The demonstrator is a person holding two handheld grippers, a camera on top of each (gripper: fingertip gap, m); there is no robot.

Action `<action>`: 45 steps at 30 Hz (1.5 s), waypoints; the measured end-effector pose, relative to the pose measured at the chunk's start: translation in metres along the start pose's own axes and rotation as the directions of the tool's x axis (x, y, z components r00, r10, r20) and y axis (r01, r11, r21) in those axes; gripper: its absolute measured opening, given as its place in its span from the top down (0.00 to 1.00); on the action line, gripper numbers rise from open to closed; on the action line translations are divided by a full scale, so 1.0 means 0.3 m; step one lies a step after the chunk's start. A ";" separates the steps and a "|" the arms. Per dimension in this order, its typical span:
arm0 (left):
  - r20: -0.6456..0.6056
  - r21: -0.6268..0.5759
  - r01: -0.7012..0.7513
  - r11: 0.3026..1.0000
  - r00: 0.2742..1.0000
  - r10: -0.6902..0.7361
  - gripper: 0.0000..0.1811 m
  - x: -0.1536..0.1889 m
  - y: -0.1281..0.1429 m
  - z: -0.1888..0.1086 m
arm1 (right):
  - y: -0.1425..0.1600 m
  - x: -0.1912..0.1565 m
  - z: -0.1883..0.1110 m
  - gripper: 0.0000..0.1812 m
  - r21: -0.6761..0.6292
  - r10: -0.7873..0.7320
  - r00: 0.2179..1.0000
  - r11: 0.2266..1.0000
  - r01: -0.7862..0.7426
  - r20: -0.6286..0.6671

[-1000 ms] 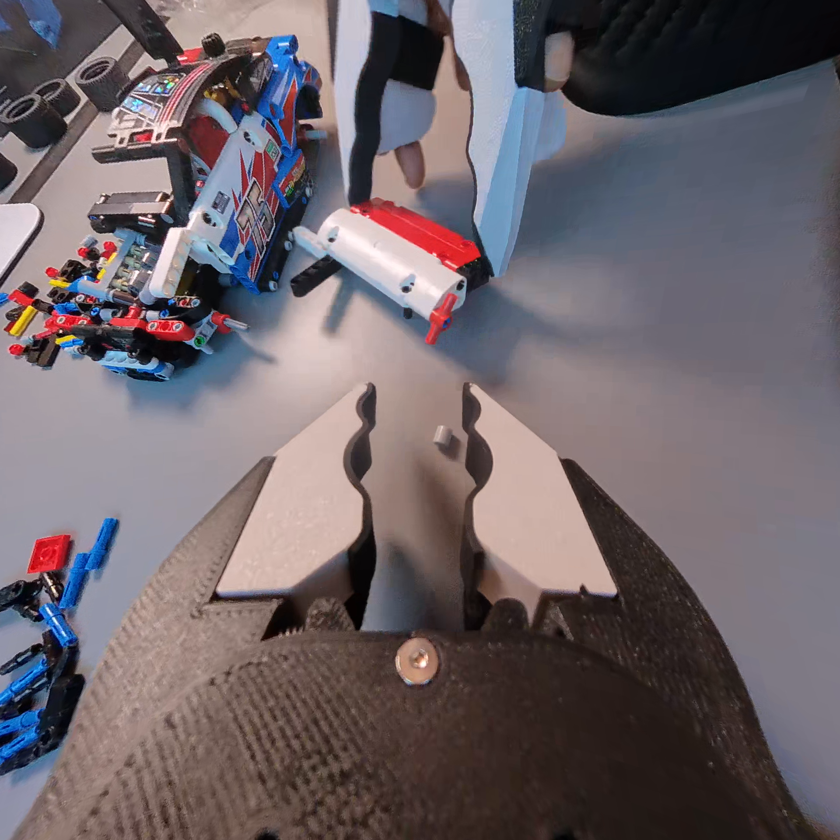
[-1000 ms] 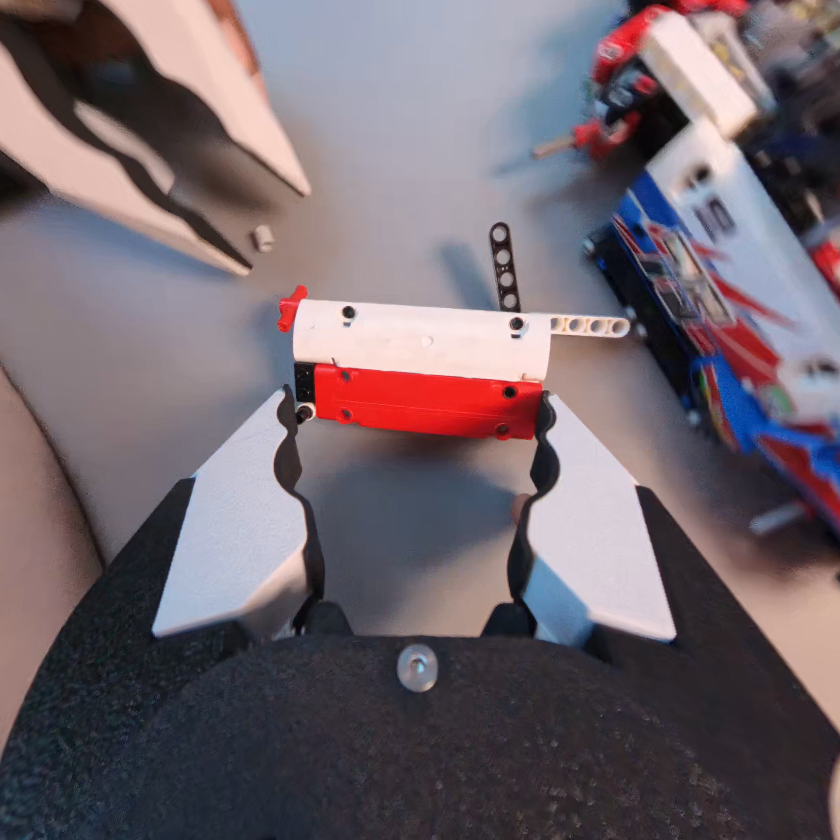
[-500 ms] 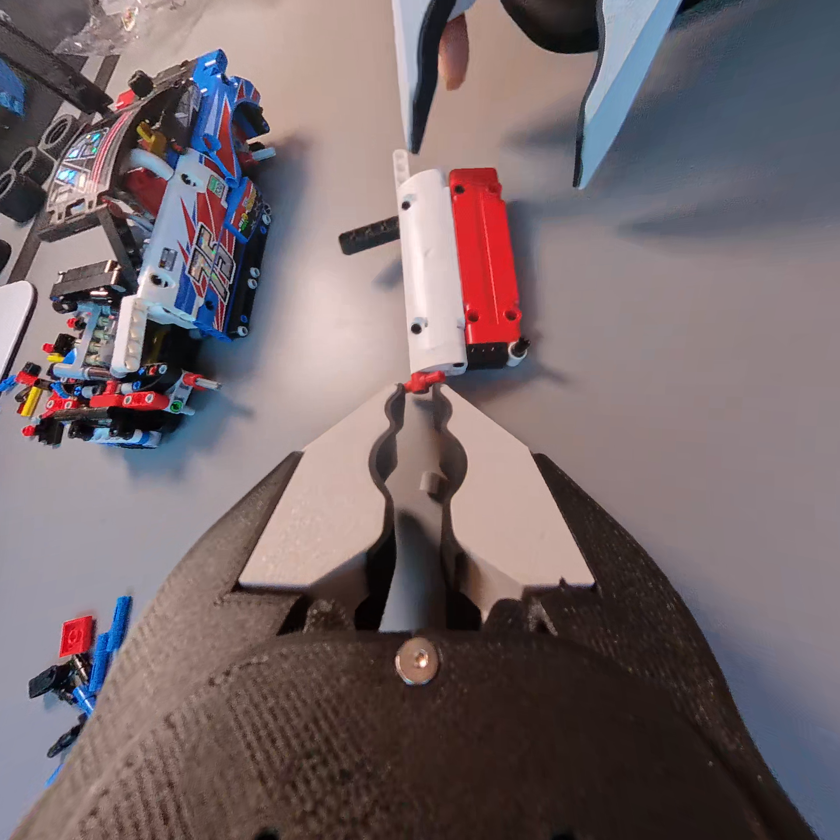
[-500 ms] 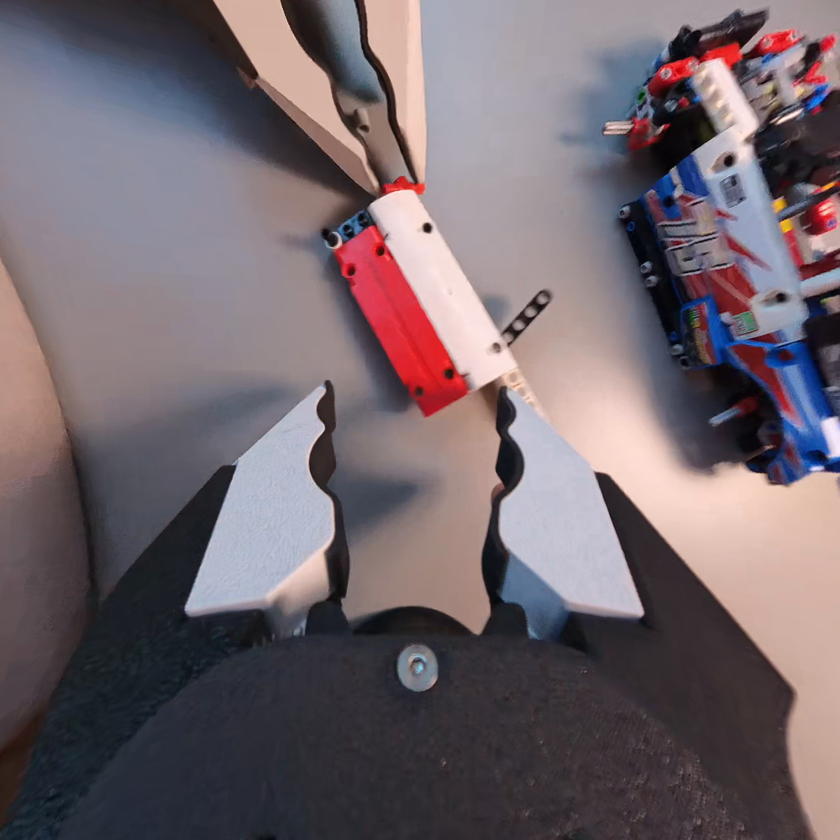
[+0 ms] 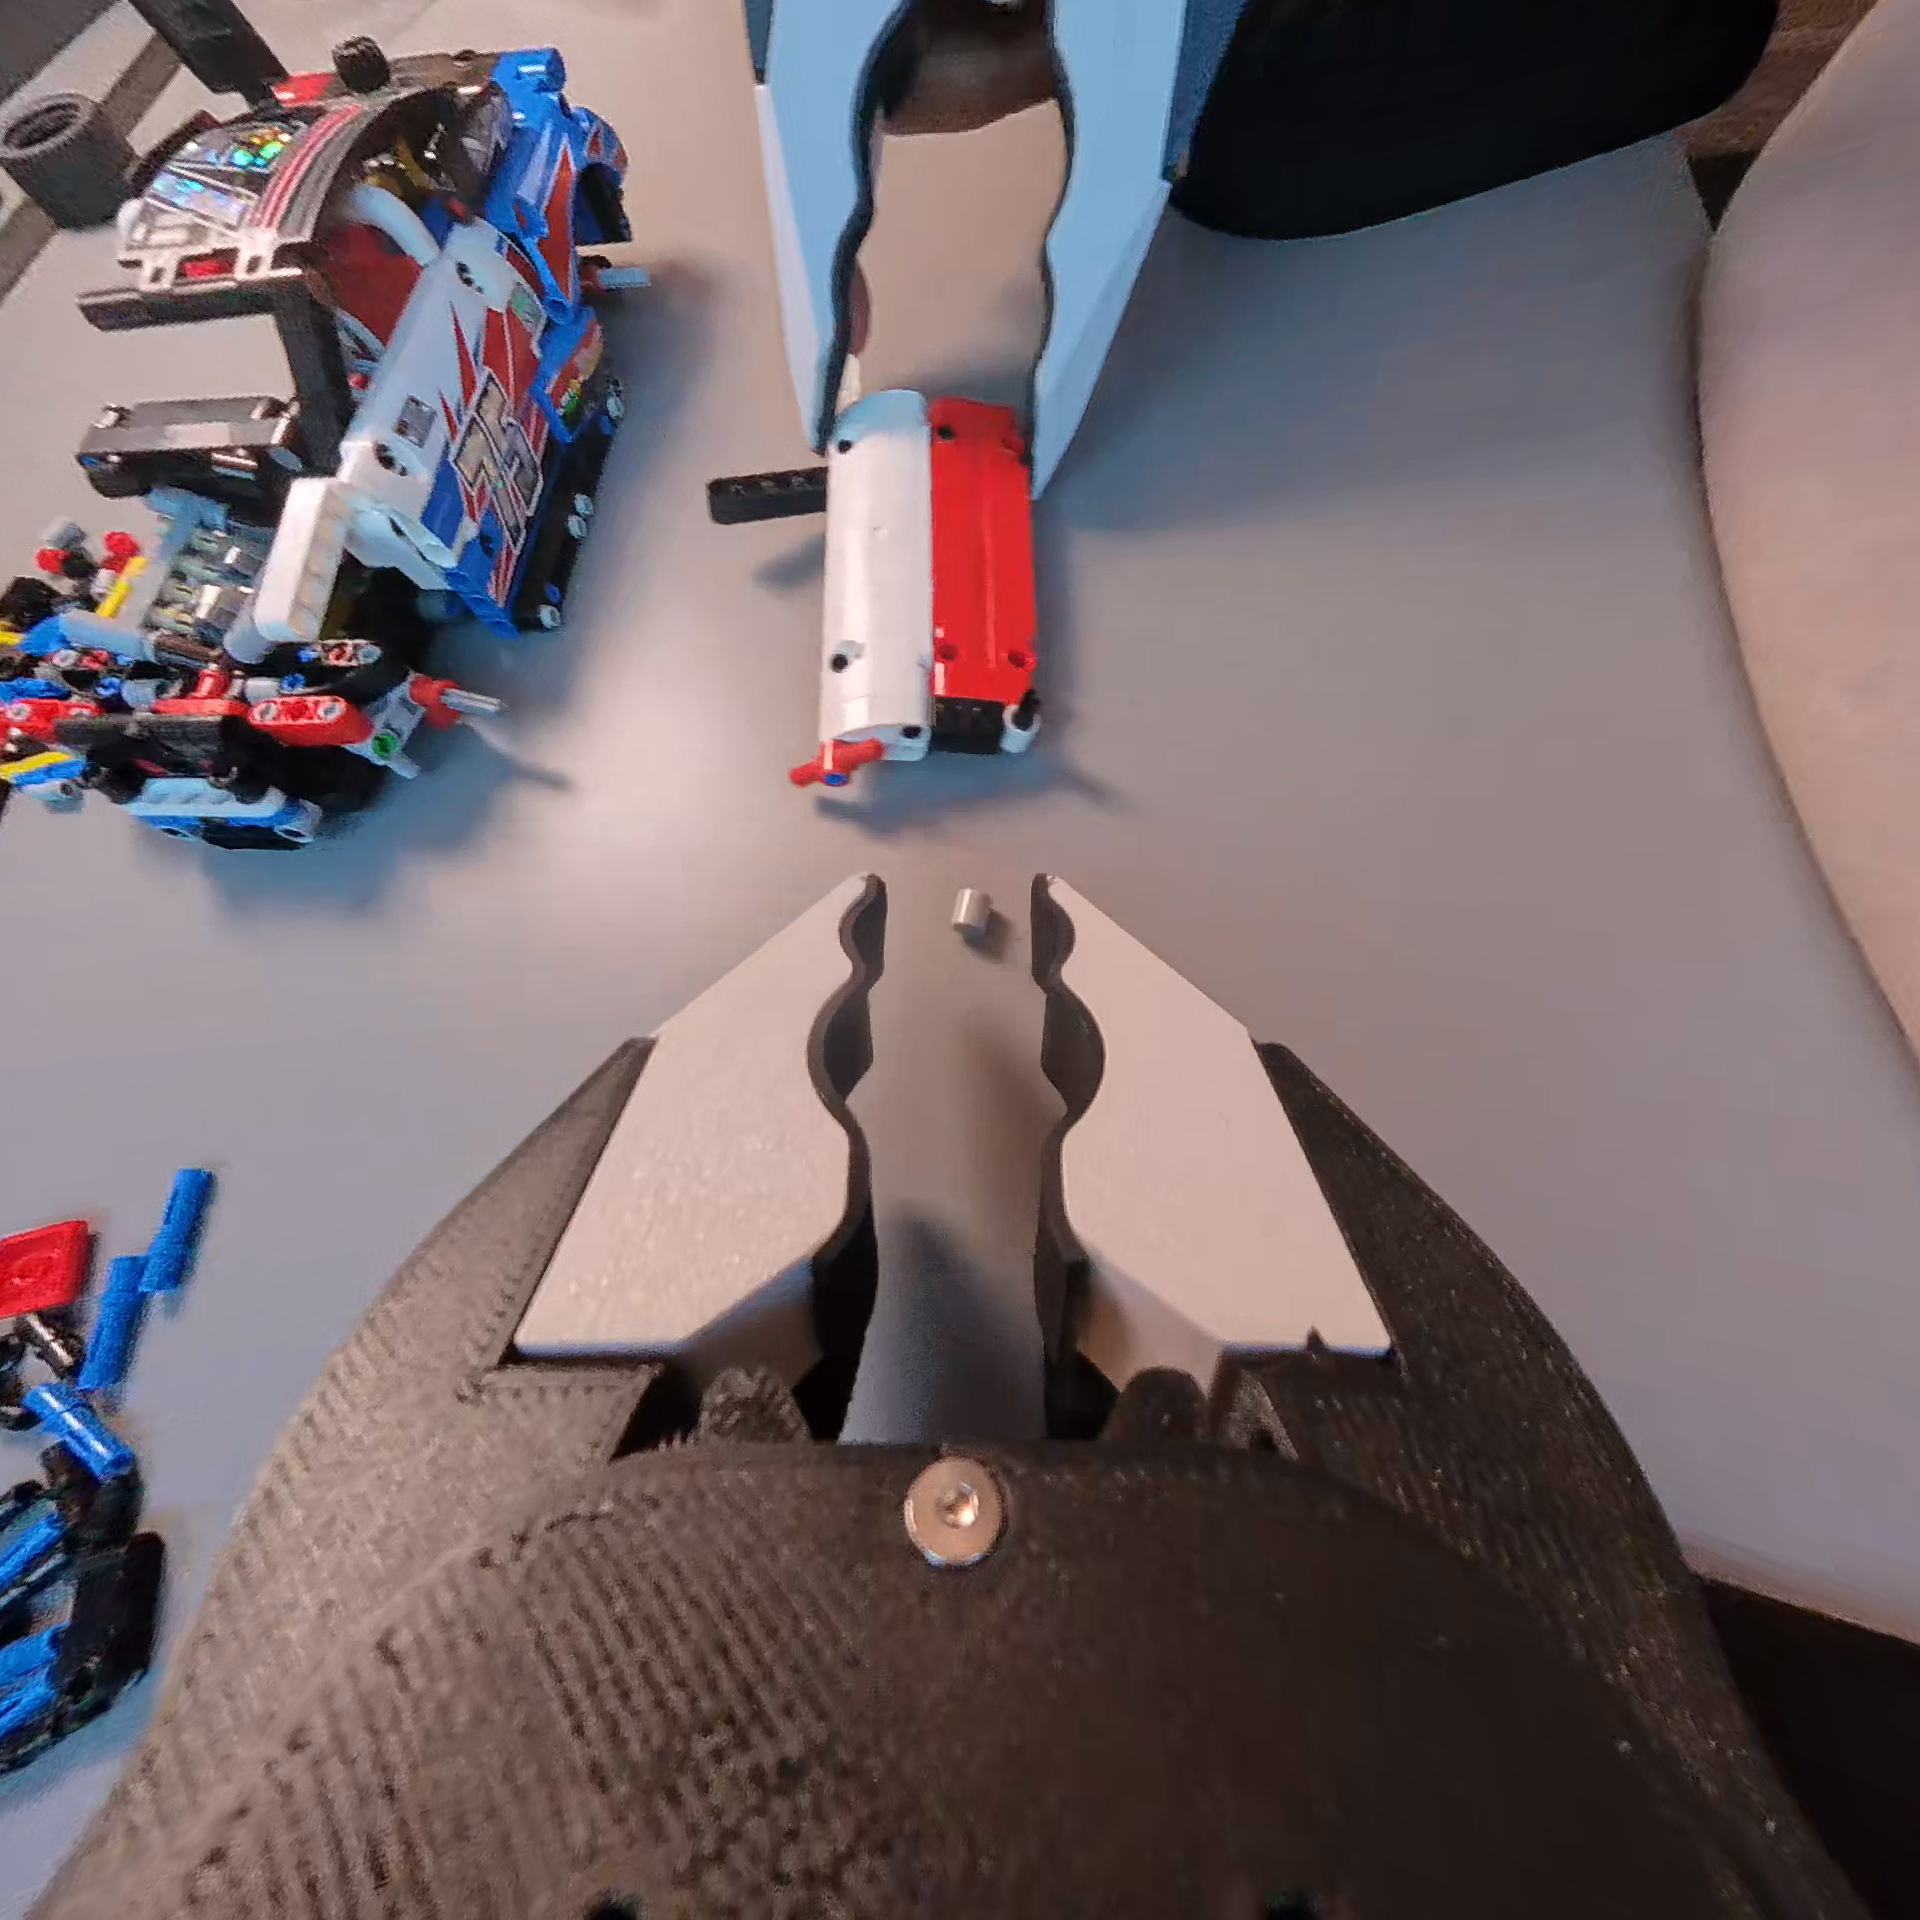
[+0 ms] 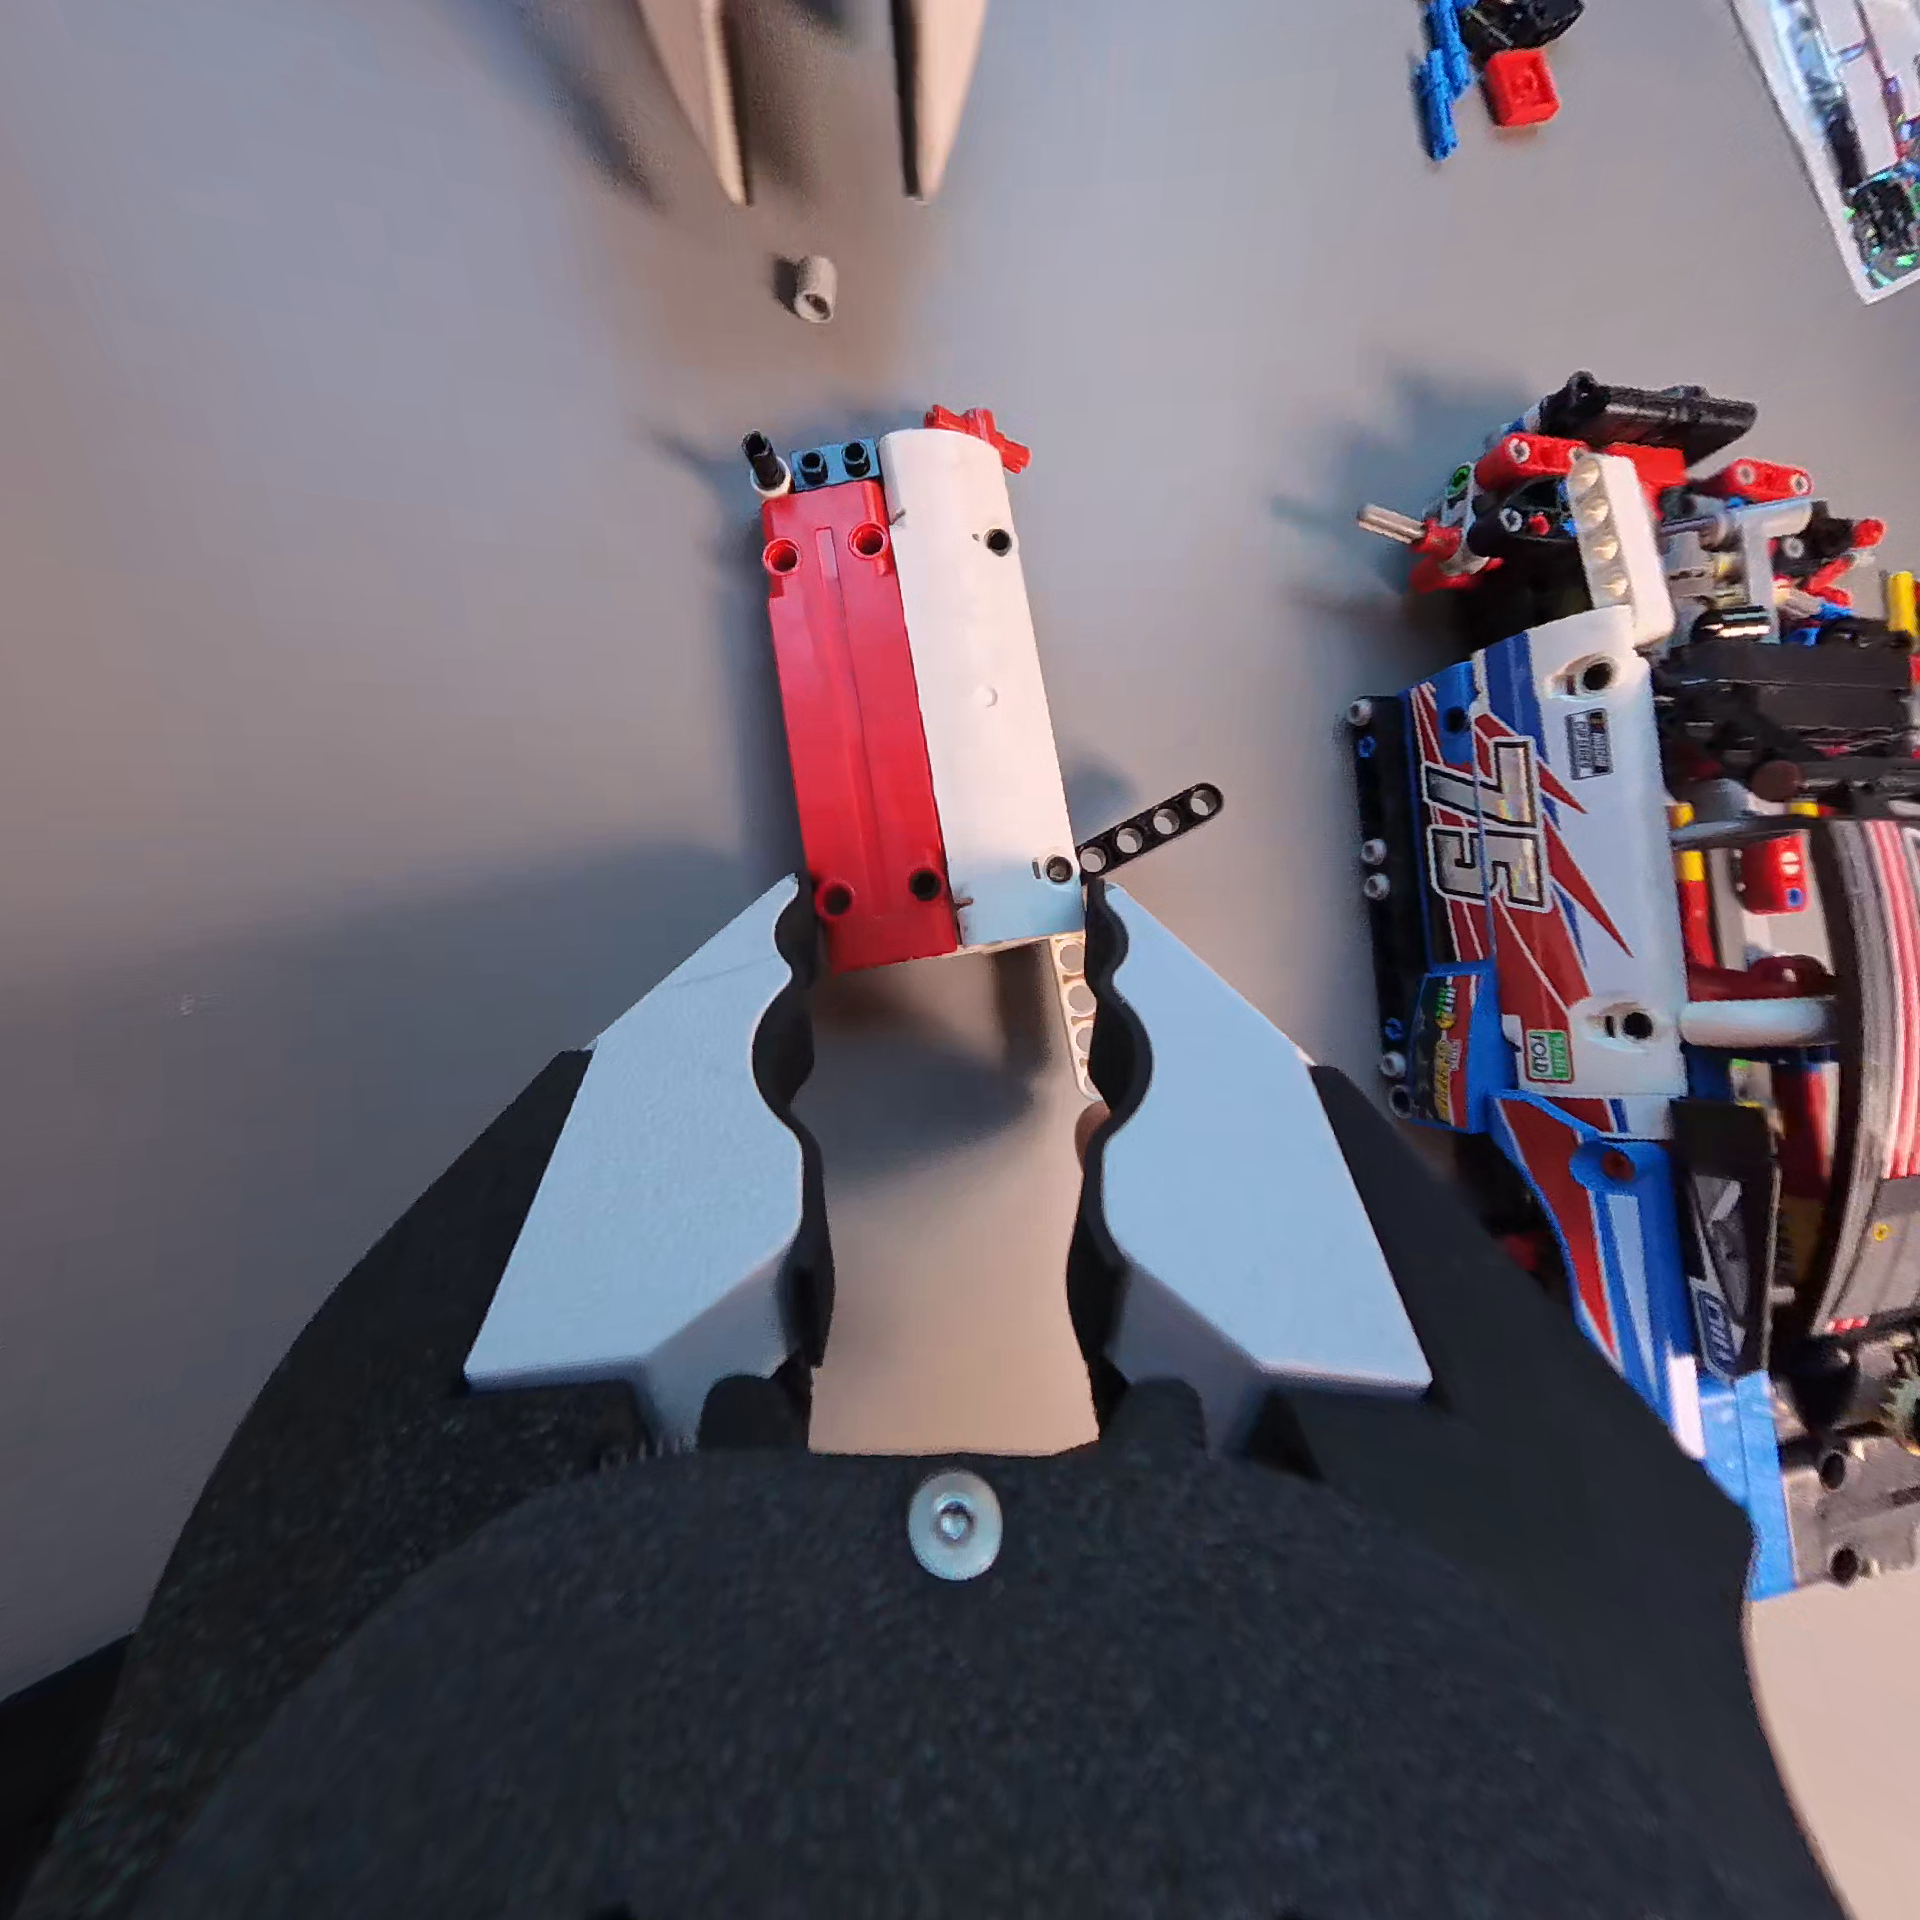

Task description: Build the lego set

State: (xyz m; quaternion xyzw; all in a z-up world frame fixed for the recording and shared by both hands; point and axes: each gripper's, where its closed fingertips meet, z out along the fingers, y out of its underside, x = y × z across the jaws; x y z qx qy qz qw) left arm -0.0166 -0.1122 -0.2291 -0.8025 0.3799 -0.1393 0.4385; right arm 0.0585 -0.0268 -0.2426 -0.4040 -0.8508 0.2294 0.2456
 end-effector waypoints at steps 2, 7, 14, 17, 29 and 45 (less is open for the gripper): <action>0.004 -0.019 0.006 1.000 1.000 -0.006 0.86 -0.005 0.019 -0.002 | -0.001 0.032 0.011 0.73 -0.002 -0.002 1.000 1.000 0.002 -0.005; 0.009 -0.089 -0.029 0.996 1.000 0.030 0.89 -0.002 0.050 0.025 | -0.019 0.063 0.036 0.73 -0.017 -0.070 0.998 0.997 0.070 0.003; 0.009 -0.103 -0.060 0.993 0.998 0.061 0.97 0.002 0.044 0.041 | -0.029 0.073 0.036 0.72 0.016 -0.114 0.993 0.993 0.113 0.012; -0.001 0.015 0.017 1.000 1.000 -0.017 0.97 -0.003 -0.017 0.030 | -0.091 0.086 -0.013 0.70 0.127 -0.081 0.996 0.988 0.083 -0.025; -0.386 0.402 0.324 0.856 0.908 -0.162 0.97 0.109 -0.321 -0.035 | -0.390 -0.132 -0.139 0.91 0.523 -0.210 0.977 0.831 0.191 -0.023; -0.118 0.252 0.154 0.955 0.985 -0.127 0.78 -0.036 -0.182 0.000 | -0.326 -0.087 -0.109 0.98 0.441 -0.144 0.989 0.889 0.123 0.014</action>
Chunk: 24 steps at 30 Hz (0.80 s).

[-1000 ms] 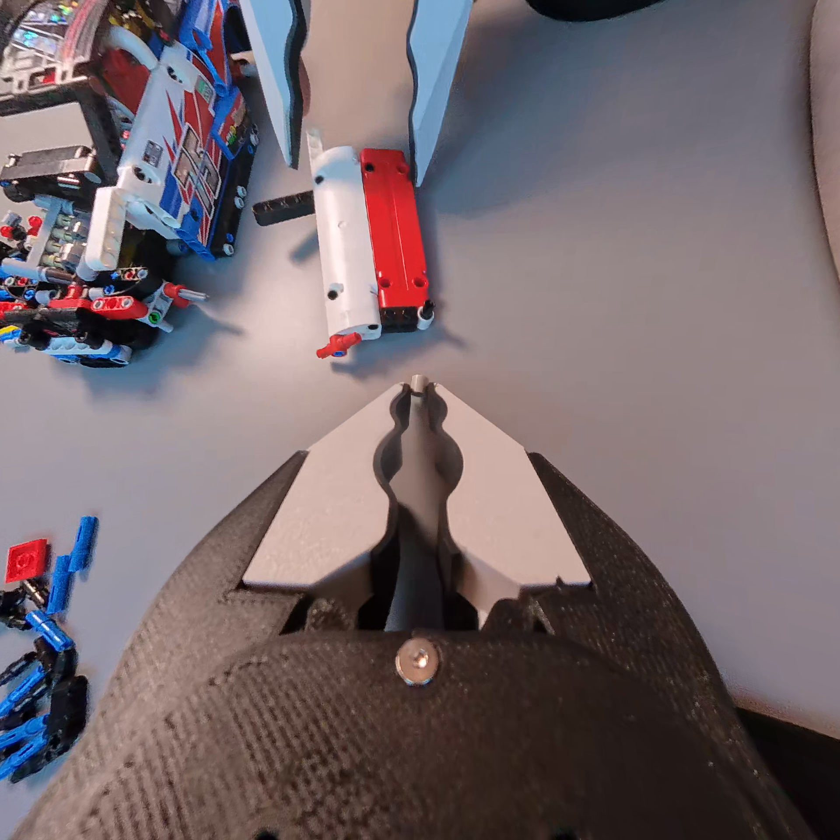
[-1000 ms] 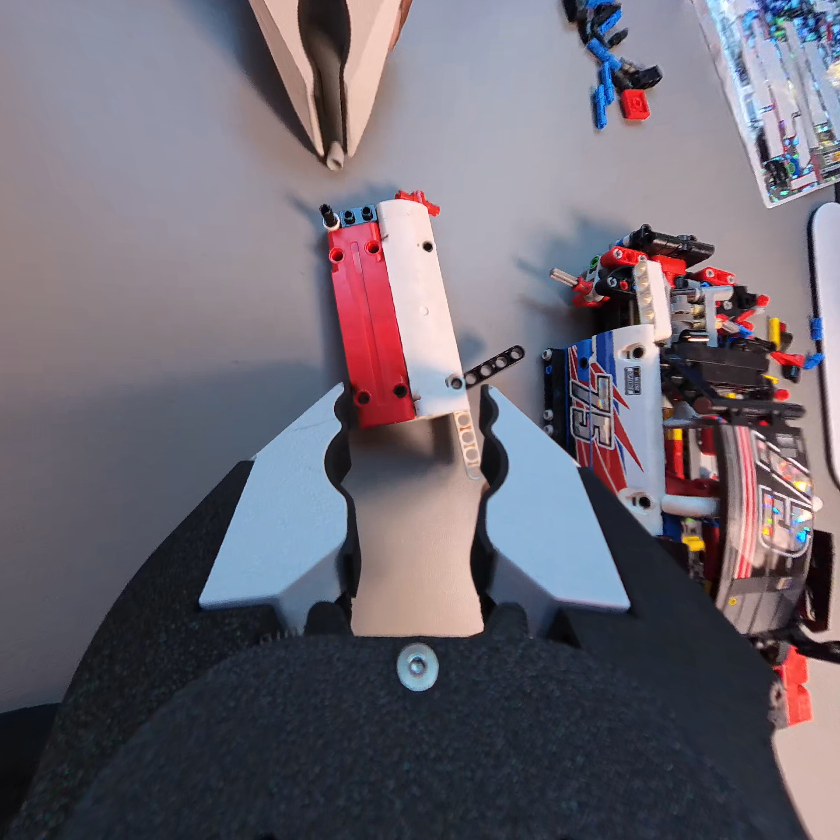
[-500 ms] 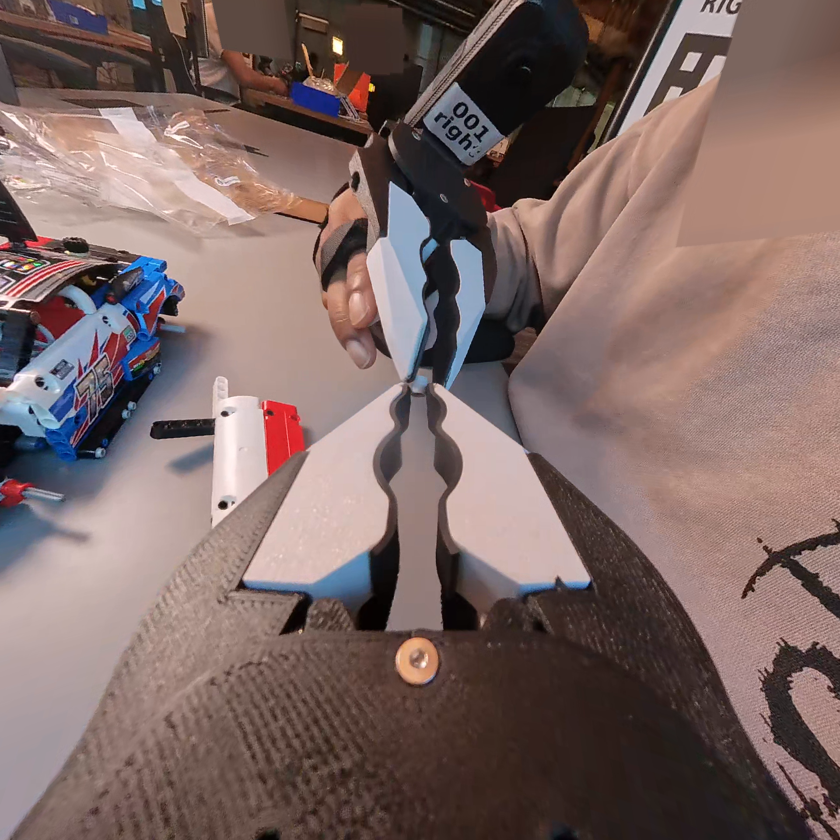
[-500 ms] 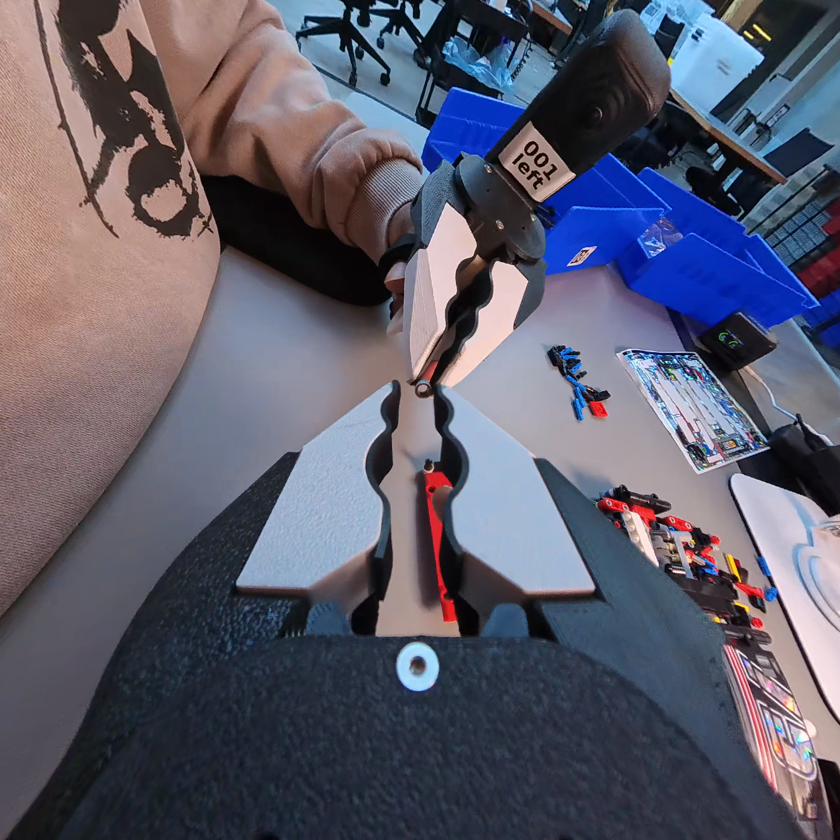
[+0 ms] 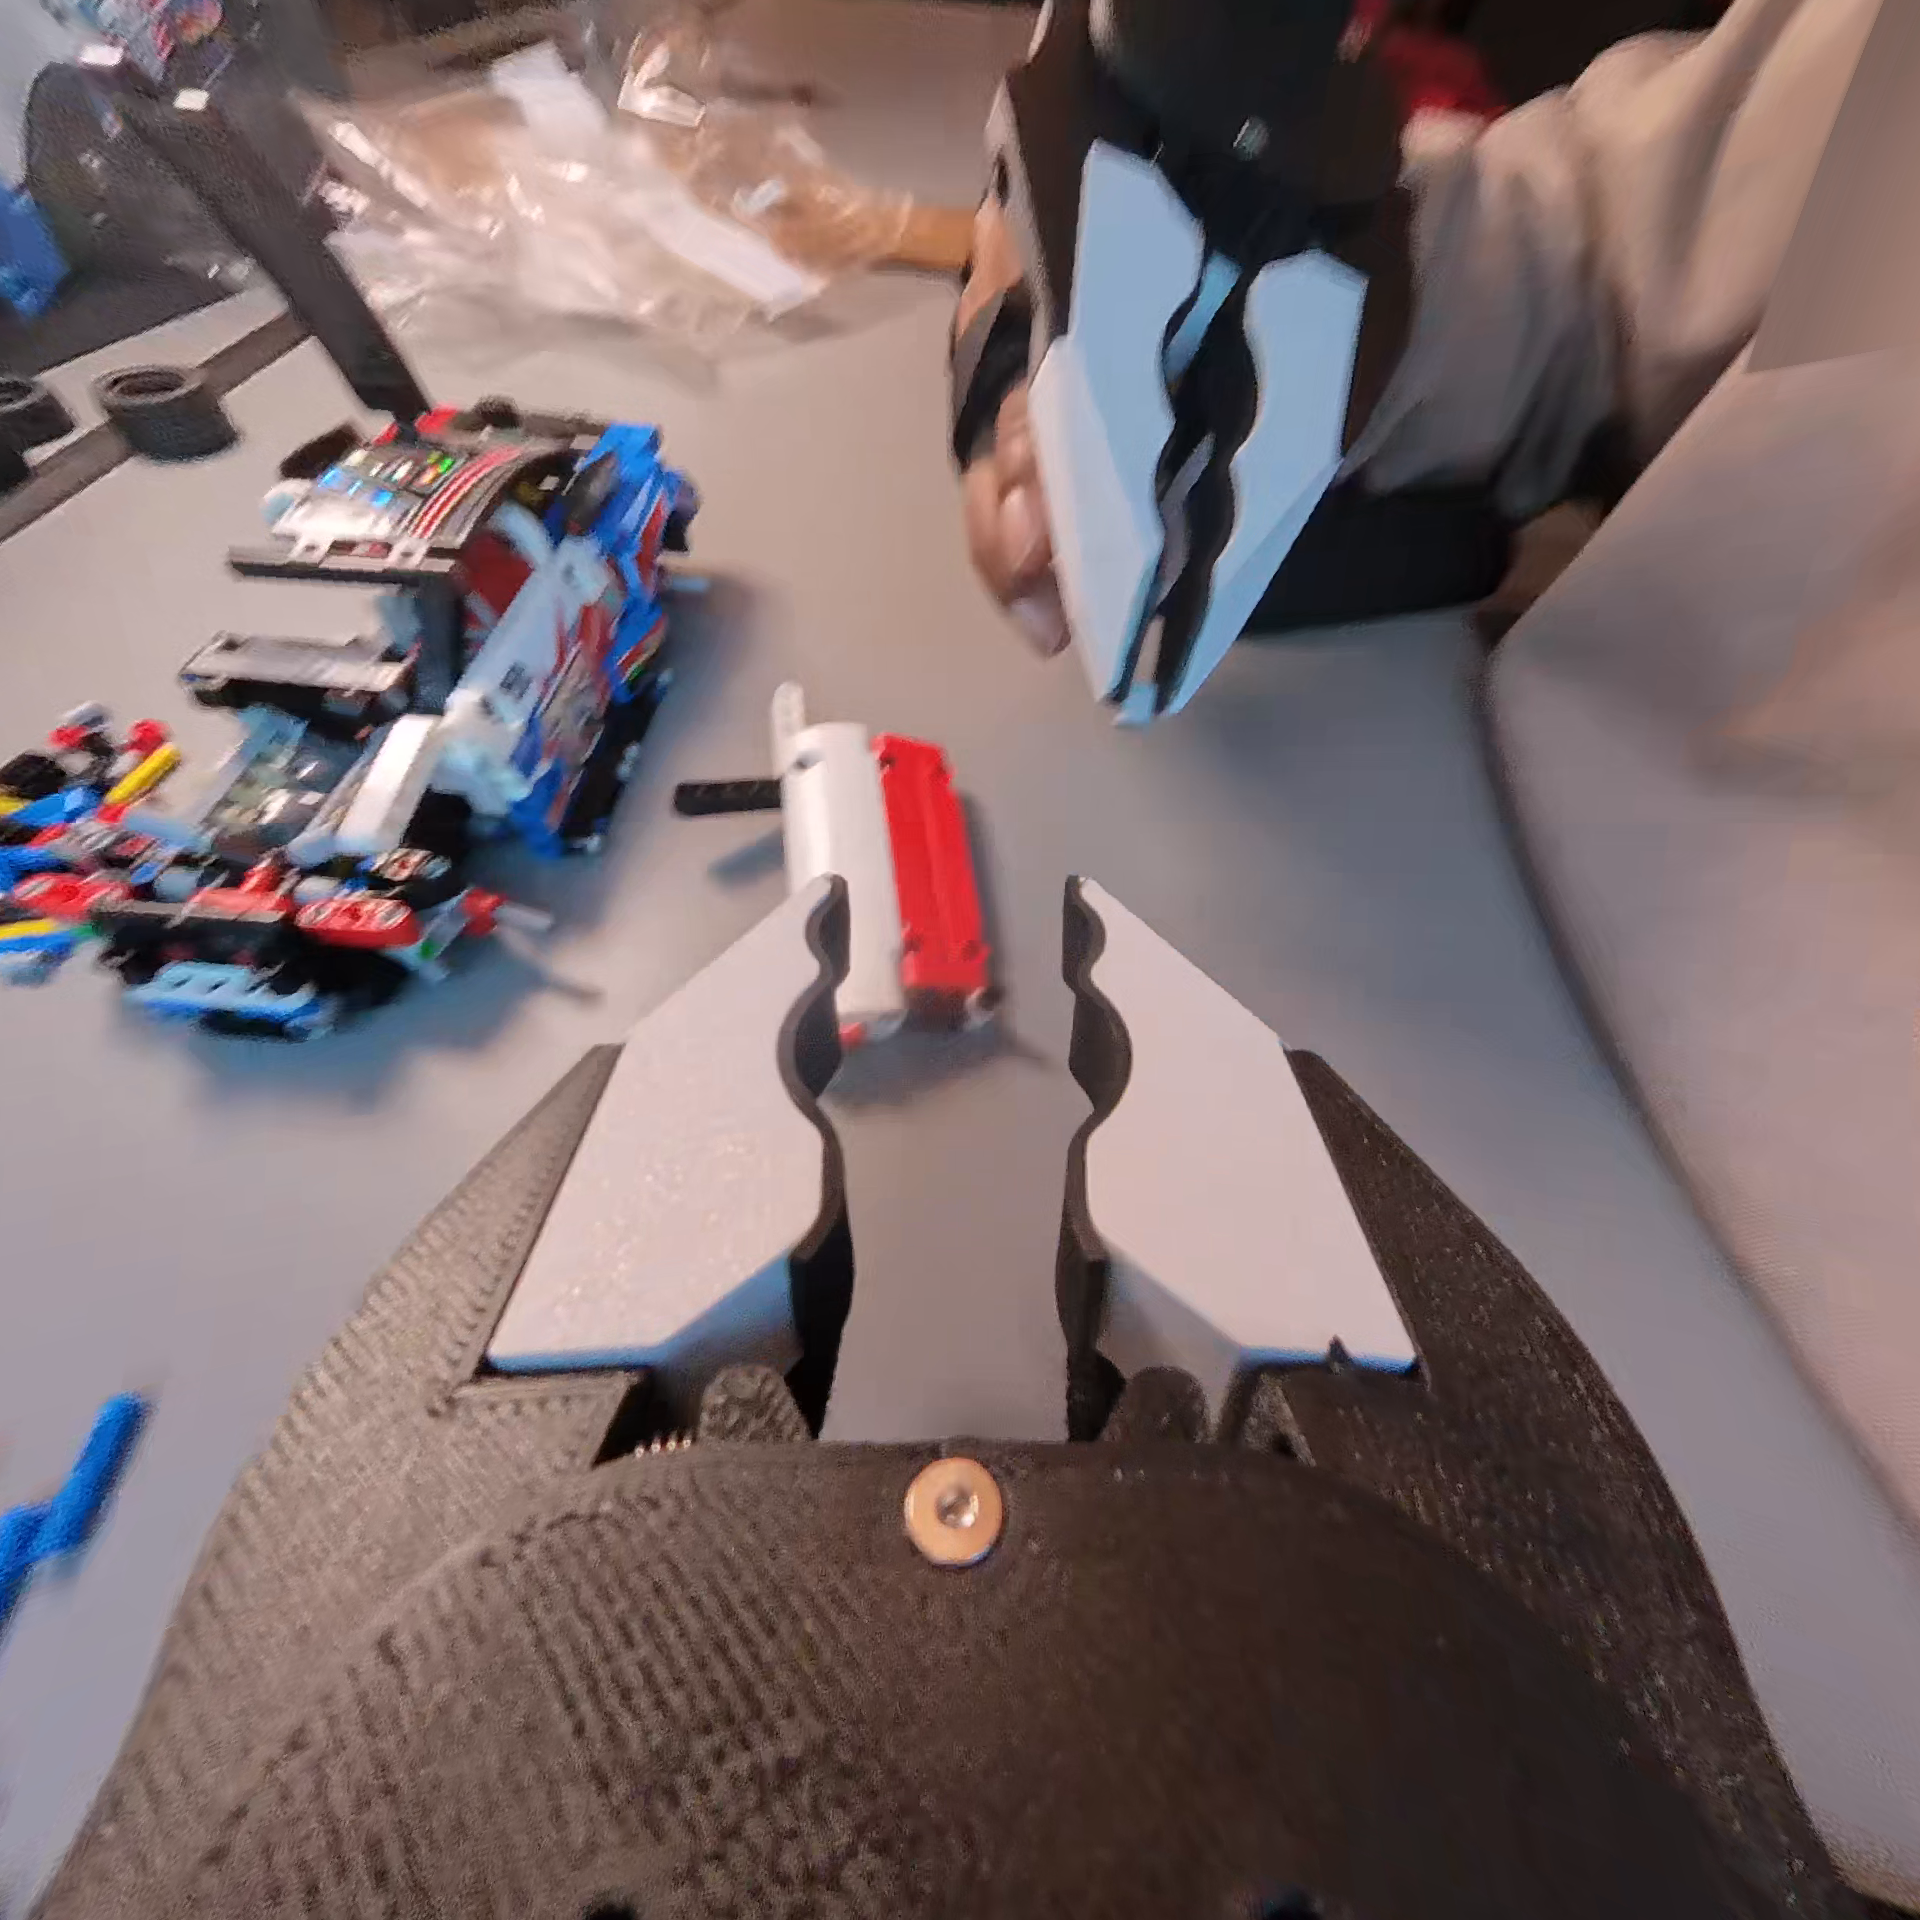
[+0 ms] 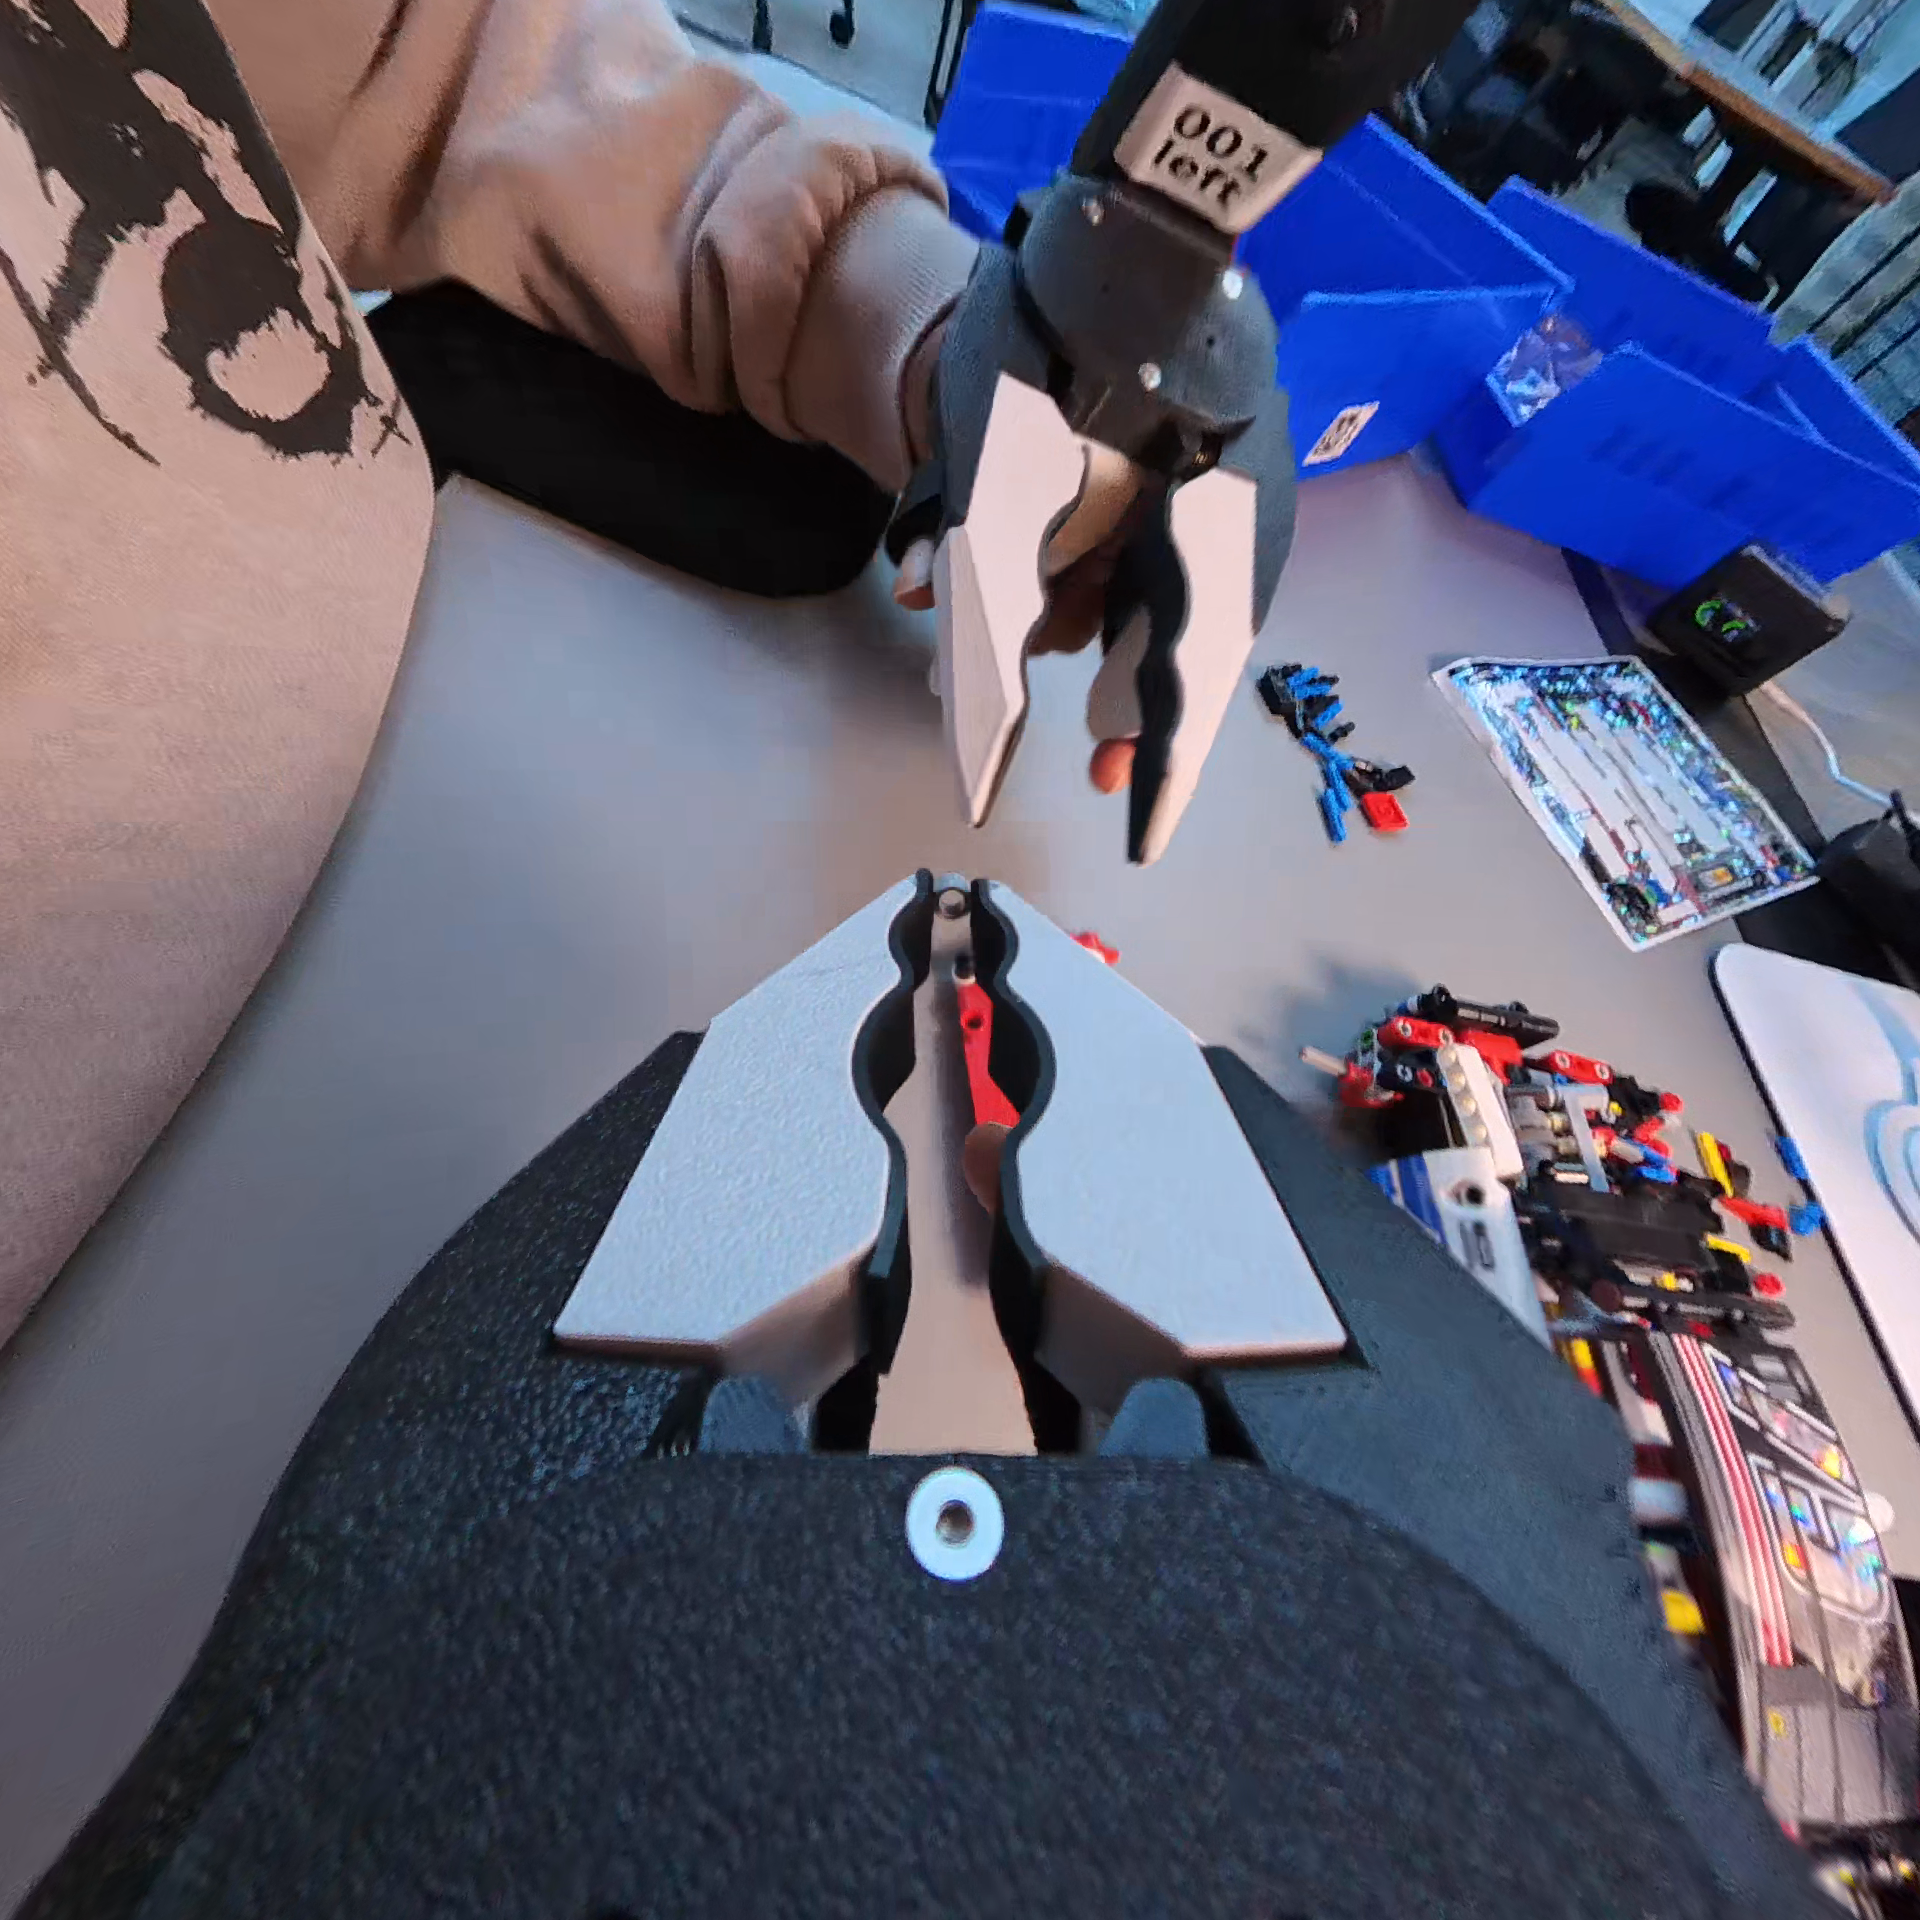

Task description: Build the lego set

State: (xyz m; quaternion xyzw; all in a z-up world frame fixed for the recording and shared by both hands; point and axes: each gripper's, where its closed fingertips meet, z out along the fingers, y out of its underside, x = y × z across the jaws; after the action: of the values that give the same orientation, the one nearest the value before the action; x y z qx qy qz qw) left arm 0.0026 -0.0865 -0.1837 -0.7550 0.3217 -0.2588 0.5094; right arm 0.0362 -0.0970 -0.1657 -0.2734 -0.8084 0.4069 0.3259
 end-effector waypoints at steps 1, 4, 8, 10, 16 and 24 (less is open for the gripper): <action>0.043 -0.072 -0.029 0.997 0.999 0.032 0.76 -0.040 0.045 -0.003 | 0.022 0.005 0.000 0.98 -0.030 0.009 1.000 1.000 -0.009 -0.004; 0.055 -0.203 -0.042 0.978 0.997 0.054 0.73 -0.096 0.140 0.013 | 0.075 0.014 0.014 0.98 -0.094 0.015 1.000 0.995 -0.016 -0.013; 0.051 -0.318 -0.152 0.936 0.983 0.177 0.81 -0.117 0.181 0.047 | 0.114 0.012 0.039 0.98 -0.138 0.028 1.000 0.990 -0.028 -0.004; 0.027 -0.352 -0.174 0.920 0.980 0.196 0.89 -0.100 0.190 0.060 | 0.137 0.017 0.046 0.98 -0.177 0.033 0.999 0.984 -0.035 -0.013; 0.153 -0.447 -0.173 0.878 0.952 0.265 0.93 -0.074 0.195 0.063 | 0.180 0.003 0.062 0.98 -0.305 0.070 0.997 0.949 -0.077 -0.034; 0.304 -0.450 -0.045 0.892 0.931 0.200 0.93 -0.019 0.191 0.087 | 0.197 -0.048 0.063 0.98 -0.444 0.115 0.993 0.889 -0.115 -0.025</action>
State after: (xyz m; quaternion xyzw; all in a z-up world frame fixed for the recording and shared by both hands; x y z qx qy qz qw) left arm 0.0049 -0.0823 -0.2466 -0.8608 0.3256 -0.0119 0.3911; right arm 0.0417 -0.0857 -0.2281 -0.3876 -0.8625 0.2305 0.2296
